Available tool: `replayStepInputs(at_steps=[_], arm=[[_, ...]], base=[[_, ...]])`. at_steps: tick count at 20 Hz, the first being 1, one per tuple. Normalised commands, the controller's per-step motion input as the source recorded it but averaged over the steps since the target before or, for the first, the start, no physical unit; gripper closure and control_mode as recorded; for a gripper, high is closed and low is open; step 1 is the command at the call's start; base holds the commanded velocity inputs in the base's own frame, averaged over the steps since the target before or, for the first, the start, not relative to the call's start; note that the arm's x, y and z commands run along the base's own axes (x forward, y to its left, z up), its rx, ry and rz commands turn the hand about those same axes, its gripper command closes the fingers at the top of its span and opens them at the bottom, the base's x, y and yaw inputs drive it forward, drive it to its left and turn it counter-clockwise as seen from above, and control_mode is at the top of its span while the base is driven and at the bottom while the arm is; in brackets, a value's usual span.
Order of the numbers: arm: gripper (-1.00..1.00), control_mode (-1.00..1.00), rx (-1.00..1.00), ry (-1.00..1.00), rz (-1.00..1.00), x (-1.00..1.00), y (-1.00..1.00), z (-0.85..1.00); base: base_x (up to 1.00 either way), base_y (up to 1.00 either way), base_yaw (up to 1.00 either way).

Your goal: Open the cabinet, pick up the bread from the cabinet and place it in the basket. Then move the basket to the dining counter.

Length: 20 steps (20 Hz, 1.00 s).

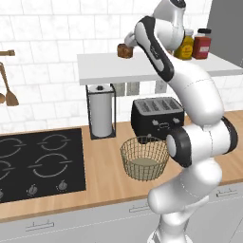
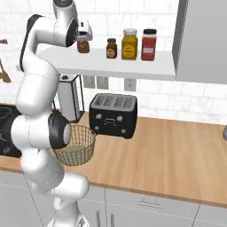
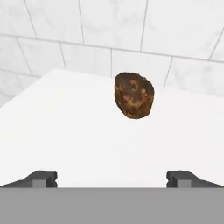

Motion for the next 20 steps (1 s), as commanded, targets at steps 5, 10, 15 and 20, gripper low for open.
replayStepInputs(at_steps=[5,10,15,20], arm=[[-1.00,-1.00,0.00,0.00,0.05,0.50,-0.02,0.00],[-1.00,-1.00,0.00,0.00,0.03,0.39,-0.13,-0.09],[-1.00,-1.00,-0.03,0.00,0.00,0.30,0.00,-0.08],[-1.00,-1.00,-0.05,0.00,0.00,0.43,0.00,-0.24]], base=[[0.00,0.00,0.00],[0.00,0.00,0.00],[0.00,0.00,0.00],[0.00,0.00,0.00]])
